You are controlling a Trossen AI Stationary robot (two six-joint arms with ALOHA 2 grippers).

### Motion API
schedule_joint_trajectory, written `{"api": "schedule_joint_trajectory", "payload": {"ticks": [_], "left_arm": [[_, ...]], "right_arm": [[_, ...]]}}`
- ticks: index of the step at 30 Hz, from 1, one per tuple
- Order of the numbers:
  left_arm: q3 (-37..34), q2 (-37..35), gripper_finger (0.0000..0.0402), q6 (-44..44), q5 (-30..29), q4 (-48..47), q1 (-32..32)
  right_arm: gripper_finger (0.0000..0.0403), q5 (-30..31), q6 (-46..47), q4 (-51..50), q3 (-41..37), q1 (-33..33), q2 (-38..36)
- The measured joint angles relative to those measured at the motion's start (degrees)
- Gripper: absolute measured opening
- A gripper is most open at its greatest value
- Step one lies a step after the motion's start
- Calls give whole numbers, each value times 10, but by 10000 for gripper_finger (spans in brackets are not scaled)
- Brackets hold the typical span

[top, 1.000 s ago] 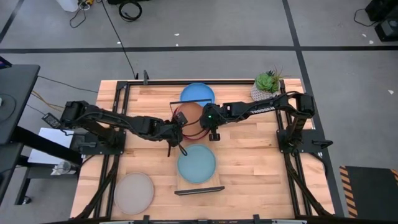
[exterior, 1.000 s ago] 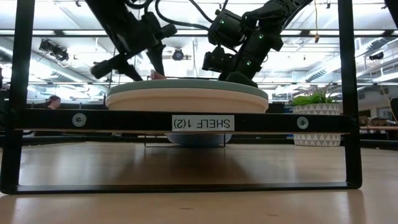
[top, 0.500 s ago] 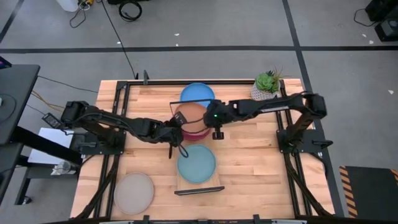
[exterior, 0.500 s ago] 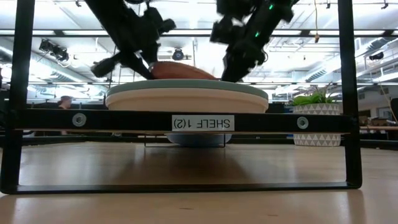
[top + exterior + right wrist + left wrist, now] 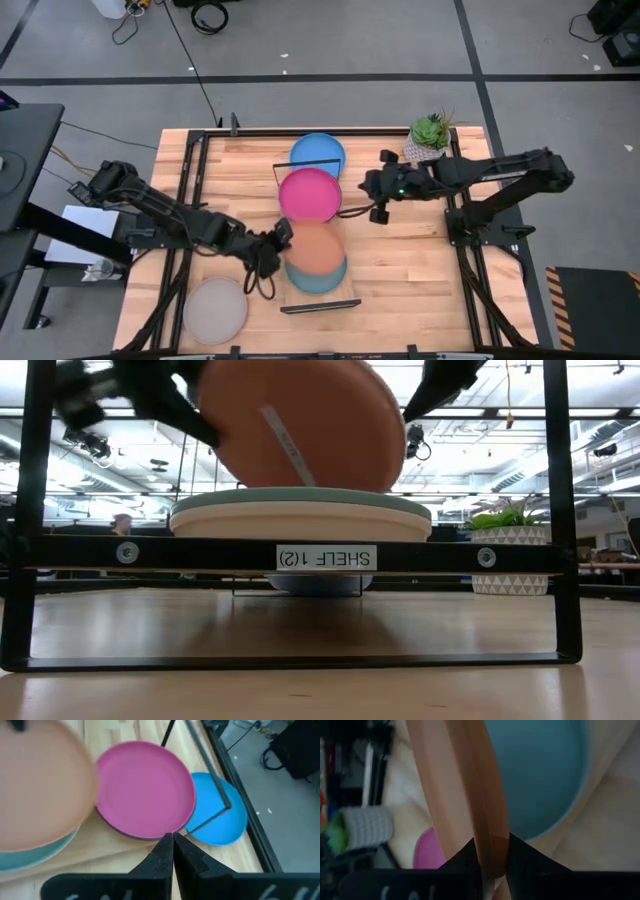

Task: Place and stack plates onto a shelf
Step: Stack the brown plate on top of the light blue plate on the shelf, then stack the gray plate on top of the brown plate on the shelf

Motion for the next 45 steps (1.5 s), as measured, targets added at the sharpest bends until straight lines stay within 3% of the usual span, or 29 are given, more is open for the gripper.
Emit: {"api": "schedule_joint_trajectory", "payload": {"ticks": [11,21,26,31,37,40,45], "left_arm": [[-1,29,72,-64,40,8,-38],[-2,52,188,-151,62,74,-32],[-1,46,204,-274,90,44,-23],[-1,43,191,-412,94,-9,-25],[4,31,171,-688,140,-128,-47],[-20,37,162,-812,163,-158,-78],[-82,40,152,-930,169,-159,-127]], "right_arm": [[18,3,31,17,-42,14,-26],[18,-7,30,75,-74,14,-10],[18,-53,29,84,-87,18,-9],[18,-61,13,87,-102,30,-9],[18,-61,1,121,-140,43,-9],[18,-61,-21,166,-171,51,-9],[18,-64,-61,239,-209,56,-9]]}}
